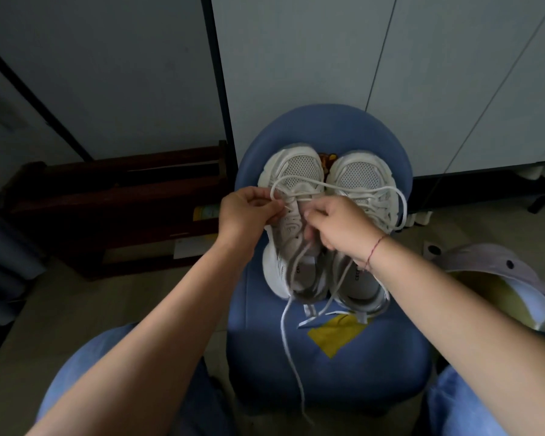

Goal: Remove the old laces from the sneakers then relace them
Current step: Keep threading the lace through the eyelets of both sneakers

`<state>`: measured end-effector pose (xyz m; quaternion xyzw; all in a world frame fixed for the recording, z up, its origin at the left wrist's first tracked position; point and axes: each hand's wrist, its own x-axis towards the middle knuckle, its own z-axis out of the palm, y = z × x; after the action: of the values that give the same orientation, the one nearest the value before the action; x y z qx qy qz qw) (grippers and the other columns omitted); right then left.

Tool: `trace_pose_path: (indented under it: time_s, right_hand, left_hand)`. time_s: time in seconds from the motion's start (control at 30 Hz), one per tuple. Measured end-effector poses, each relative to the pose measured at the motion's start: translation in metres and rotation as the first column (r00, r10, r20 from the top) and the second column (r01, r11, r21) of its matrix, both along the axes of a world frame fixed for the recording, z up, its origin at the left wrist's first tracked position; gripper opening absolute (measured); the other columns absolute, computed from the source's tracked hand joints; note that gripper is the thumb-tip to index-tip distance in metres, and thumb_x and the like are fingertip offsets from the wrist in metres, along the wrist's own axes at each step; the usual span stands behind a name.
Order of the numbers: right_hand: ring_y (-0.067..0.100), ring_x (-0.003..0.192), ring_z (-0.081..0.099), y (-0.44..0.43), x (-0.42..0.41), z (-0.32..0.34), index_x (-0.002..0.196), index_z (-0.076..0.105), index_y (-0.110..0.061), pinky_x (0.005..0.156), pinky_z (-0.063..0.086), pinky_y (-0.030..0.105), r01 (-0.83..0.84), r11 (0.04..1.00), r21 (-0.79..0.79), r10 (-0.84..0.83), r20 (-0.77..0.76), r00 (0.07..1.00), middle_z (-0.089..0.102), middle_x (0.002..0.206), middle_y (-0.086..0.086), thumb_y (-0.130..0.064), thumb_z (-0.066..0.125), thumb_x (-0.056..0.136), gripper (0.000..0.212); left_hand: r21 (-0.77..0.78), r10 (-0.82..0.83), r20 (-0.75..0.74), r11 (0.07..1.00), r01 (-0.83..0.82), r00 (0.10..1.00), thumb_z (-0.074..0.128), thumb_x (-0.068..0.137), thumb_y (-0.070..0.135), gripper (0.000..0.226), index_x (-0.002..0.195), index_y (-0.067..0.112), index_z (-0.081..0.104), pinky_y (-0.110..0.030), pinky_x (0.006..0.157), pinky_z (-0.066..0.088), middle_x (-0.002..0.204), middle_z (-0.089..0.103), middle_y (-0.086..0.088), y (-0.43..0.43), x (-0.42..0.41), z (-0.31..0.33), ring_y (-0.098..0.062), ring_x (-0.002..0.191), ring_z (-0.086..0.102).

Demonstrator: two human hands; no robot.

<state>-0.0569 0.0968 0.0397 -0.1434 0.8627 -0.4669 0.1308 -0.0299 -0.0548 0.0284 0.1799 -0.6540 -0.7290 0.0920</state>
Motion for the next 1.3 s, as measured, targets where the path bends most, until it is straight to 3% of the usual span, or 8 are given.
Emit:
trace_pose_path:
  time_s: [0.1,0.23,0.33,0.83,0.93,1.07,1.17,1.3]
  right_hand:
    - [0.006,0.052,0.058,0.002,0.002,0.001,0.117,0.06,-0.012,0.057,0.04,0.019,-0.033,0.999,0.028,0.03,0.076,0.997,0.063,0.053,-0.003,-0.018,0.046,0.099,0.023]
    - [0.004,0.028,0.031,-0.002,0.001,-0.003,0.129,0.05,-0.003,0.035,0.025,0.015,0.019,0.985,-0.171,0.026,0.253,0.967,0.058,0.044,-0.001,-0.01,0.046,0.099,0.032]
    - [0.005,0.028,0.034,-0.001,-0.001,-0.003,0.129,0.049,-0.002,0.031,0.024,0.015,0.03,0.968,-0.249,0.051,0.31,0.949,0.057,0.045,0.001,-0.007,0.044,0.099,0.031]
    - [0.006,0.037,0.05,0.0,0.001,-0.011,0.123,0.057,-0.005,0.036,0.037,0.017,-0.029,0.963,-0.267,0.083,0.196,0.977,0.062,0.063,0.003,-0.003,0.049,0.096,0.029]
    - [0.021,0.054,0.059,-0.001,0.002,-0.015,0.123,0.059,-0.009,0.044,0.044,0.021,-0.053,0.976,-0.212,0.079,0.115,0.99,0.065,0.074,0.013,-0.005,0.05,0.096,0.029]
    - [0.042,0.078,0.066,-0.002,0.007,-0.02,0.126,0.055,-0.009,0.064,0.055,0.039,-0.096,0.968,-0.233,0.12,0.093,0.988,0.066,0.083,0.015,-0.002,0.048,0.096,0.031]
    - [0.033,0.075,0.068,-0.002,0.012,-0.02,0.126,0.052,-0.008,0.069,0.057,0.038,-0.128,0.967,-0.22,0.148,0.075,0.986,0.062,0.09,0.008,0.001,0.043,0.097,0.032]
    - [0.01,0.057,0.066,0.004,0.011,-0.016,0.109,0.055,-0.007,0.054,0.055,0.022,-0.095,0.91,-0.404,0.186,0.193,0.963,0.061,0.083,0.01,0.003,0.033,0.1,0.026]
  left_hand:
    - [-0.003,-0.006,0.016,1.0,0.006,1.0,0.07,0.084,-0.006,0.011,0.085,0.003,0.066,-0.019,0.065,0.058,0.074,0.07,-0.009,0.0,0.0,-0.002,-0.014,0.065,0.068]
    - [0.0,0.019,0.016,1.0,-0.019,1.0,0.071,0.083,-0.006,0.013,0.083,0.006,0.065,-0.018,0.063,0.057,0.071,0.069,-0.006,0.001,-0.001,-0.003,-0.012,0.062,0.068]
    - [-0.047,0.063,0.001,0.997,-0.063,0.998,0.072,0.083,-0.004,0.014,0.082,0.008,0.066,-0.018,0.062,0.056,0.072,0.071,-0.006,0.002,0.0,-0.003,-0.011,0.063,0.068]
    - [-0.372,0.095,-0.086,0.92,-0.121,0.992,0.079,0.079,0.006,0.02,0.076,0.02,0.065,-0.024,0.068,0.056,0.073,0.071,-0.004,0.003,0.003,-0.011,-0.013,0.069,0.067]
    - [-0.319,0.116,-0.073,0.938,-0.133,0.991,0.081,0.078,0.008,0.016,0.077,0.017,0.067,-0.023,0.069,0.056,0.075,0.072,-0.004,0.004,0.0,-0.014,-0.014,0.071,0.068]
    - [-0.015,0.043,0.06,0.999,-0.042,0.997,0.077,0.081,0.007,0.007,0.079,0.008,0.07,-0.017,0.06,0.054,0.069,0.07,-0.002,0.003,-0.005,-0.015,-0.012,0.065,0.065]
    - [0.122,-0.089,0.081,0.989,0.079,0.993,0.072,0.087,0.012,0.009,0.08,0.009,0.069,-0.019,0.057,0.053,0.066,0.071,-0.001,0.004,-0.004,-0.013,-0.013,0.063,0.065]
    - [-0.071,-0.159,0.08,0.984,0.165,0.984,0.081,0.079,0.021,0.023,0.092,0.009,0.065,-0.018,0.064,0.052,0.077,0.069,0.002,0.011,-0.001,-0.012,-0.008,0.07,0.066]
